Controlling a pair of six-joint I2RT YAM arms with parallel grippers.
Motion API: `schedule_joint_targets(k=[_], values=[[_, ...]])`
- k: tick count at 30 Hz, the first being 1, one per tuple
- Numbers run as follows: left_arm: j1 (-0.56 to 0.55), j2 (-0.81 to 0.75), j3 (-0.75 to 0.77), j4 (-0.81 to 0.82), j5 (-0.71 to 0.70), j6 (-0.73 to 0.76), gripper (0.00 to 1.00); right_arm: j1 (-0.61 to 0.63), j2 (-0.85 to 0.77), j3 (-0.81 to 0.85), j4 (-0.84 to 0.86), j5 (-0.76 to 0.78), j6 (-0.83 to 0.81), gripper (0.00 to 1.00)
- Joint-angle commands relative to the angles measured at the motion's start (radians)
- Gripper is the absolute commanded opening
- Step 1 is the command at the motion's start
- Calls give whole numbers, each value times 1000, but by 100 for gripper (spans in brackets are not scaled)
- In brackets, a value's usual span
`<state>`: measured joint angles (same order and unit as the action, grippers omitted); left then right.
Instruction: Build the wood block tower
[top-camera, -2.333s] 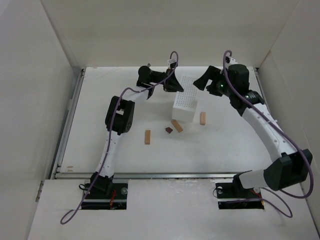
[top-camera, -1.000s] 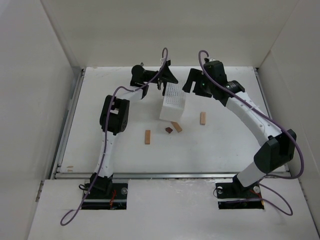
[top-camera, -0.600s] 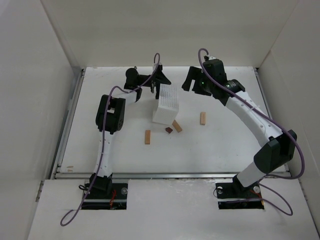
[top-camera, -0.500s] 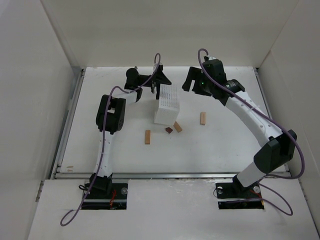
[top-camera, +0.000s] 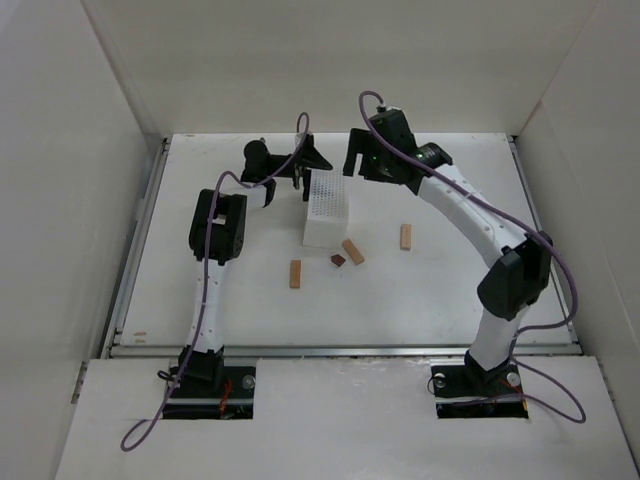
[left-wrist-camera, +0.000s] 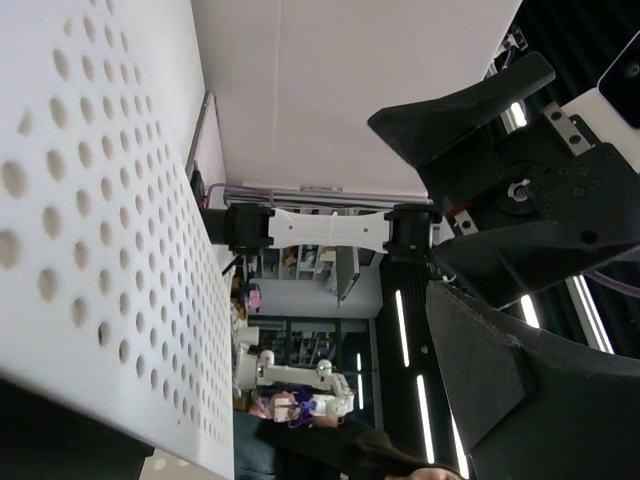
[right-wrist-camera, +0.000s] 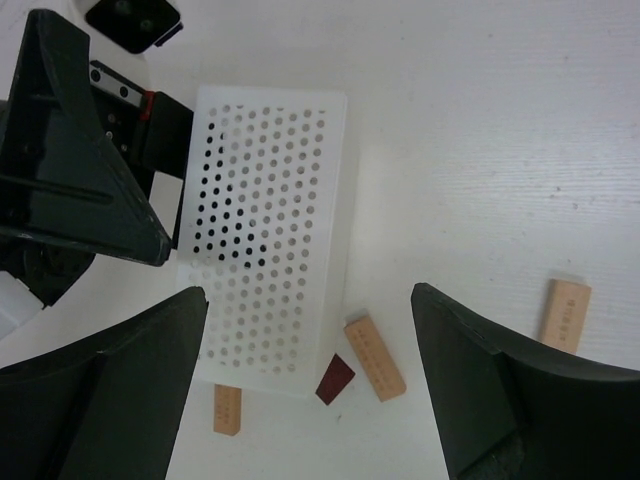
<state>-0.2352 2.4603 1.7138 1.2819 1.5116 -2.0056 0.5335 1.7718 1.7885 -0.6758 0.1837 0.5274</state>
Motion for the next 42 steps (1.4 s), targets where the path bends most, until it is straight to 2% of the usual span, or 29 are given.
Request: schedule_joint_targets(k=[1,4,7,11,14,18,22,33,37,42], values=[[5,-26,16,781,213,-53,100,55,64,98,-70,92,-4,89],[-4,34,66,781,213,-71,100,97,77,92,-79,125,-4,89],[-4,46,89,781,213,-73,100,160,54,-4,10,157,-26,89],[8,61,122,781,213,-84,100,220,66,-17,51,224,-49,89],[17,75,132,781,213,-94,100,276,123,49,52,313,-69,89],[17,85,132,781,213,-94,100,324,242,182,-34,436,-78,89],[17,85,141,781,213,-94,100,367,333,261,-67,500,-87,89],[46,75,119,781,213,-94,100,367,488,416,-172,631,-87,89],[68,75,110,781,213,-85,100,367,509,416,-212,665,-87,80],[88,46,78,781,213,-65,100,336,488,362,-235,695,-52,78]])
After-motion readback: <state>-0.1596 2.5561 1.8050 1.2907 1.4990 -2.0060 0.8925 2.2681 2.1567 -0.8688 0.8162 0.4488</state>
